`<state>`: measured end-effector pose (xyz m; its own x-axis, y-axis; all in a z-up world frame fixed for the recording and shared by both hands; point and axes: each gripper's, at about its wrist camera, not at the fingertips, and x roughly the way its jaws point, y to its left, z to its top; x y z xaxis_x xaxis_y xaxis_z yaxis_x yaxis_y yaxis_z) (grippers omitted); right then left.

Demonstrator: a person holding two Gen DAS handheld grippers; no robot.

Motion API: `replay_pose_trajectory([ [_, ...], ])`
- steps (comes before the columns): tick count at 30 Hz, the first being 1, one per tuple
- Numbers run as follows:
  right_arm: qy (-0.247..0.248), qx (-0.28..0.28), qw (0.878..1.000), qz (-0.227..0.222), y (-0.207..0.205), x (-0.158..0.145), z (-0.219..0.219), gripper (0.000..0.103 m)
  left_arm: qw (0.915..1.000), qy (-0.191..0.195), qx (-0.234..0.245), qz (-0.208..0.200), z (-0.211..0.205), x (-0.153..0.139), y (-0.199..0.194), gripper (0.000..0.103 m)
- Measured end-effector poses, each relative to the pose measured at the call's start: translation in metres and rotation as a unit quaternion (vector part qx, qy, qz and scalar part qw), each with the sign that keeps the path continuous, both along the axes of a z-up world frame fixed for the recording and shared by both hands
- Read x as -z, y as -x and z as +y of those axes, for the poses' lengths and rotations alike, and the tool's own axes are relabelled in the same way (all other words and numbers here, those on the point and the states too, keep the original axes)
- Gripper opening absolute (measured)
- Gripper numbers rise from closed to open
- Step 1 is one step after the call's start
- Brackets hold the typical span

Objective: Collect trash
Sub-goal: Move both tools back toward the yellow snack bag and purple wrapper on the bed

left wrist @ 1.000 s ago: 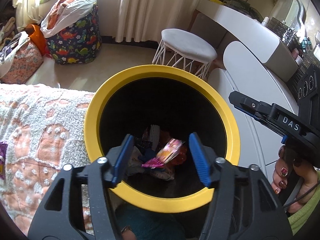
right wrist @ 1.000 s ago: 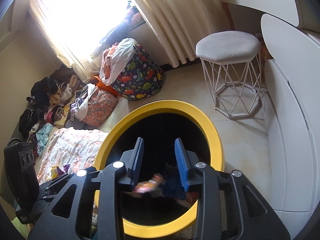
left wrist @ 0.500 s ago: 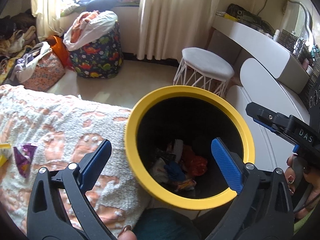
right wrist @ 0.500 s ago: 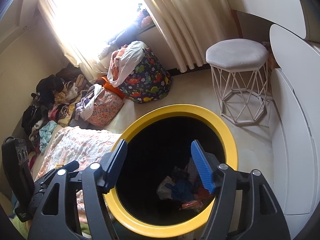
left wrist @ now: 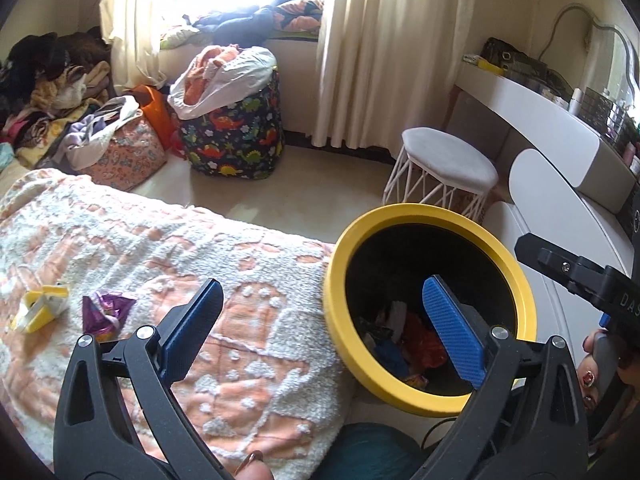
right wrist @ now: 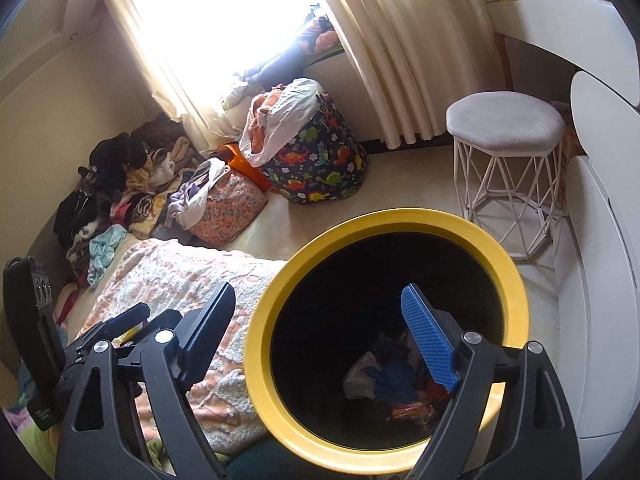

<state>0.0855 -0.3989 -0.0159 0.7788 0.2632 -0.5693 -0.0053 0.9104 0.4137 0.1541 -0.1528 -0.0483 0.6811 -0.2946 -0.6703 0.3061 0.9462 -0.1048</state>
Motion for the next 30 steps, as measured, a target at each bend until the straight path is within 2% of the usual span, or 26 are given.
replay_pose_trajectory([
  [17, 0.03, -0.069, 0.997, 0.005, -0.022, -0.003, 0.073, 0.085, 0.9956, 0.022, -0.091, -0.007, 0.087, -0.002, -0.008, 0.092],
  [30, 0.053, -0.144, 0.988, 0.016, -0.046, 0.002, 0.153, 0.085, 0.9845, 0.033, -0.172, -0.009, 0.163, 0.002, -0.009, 0.092],
])
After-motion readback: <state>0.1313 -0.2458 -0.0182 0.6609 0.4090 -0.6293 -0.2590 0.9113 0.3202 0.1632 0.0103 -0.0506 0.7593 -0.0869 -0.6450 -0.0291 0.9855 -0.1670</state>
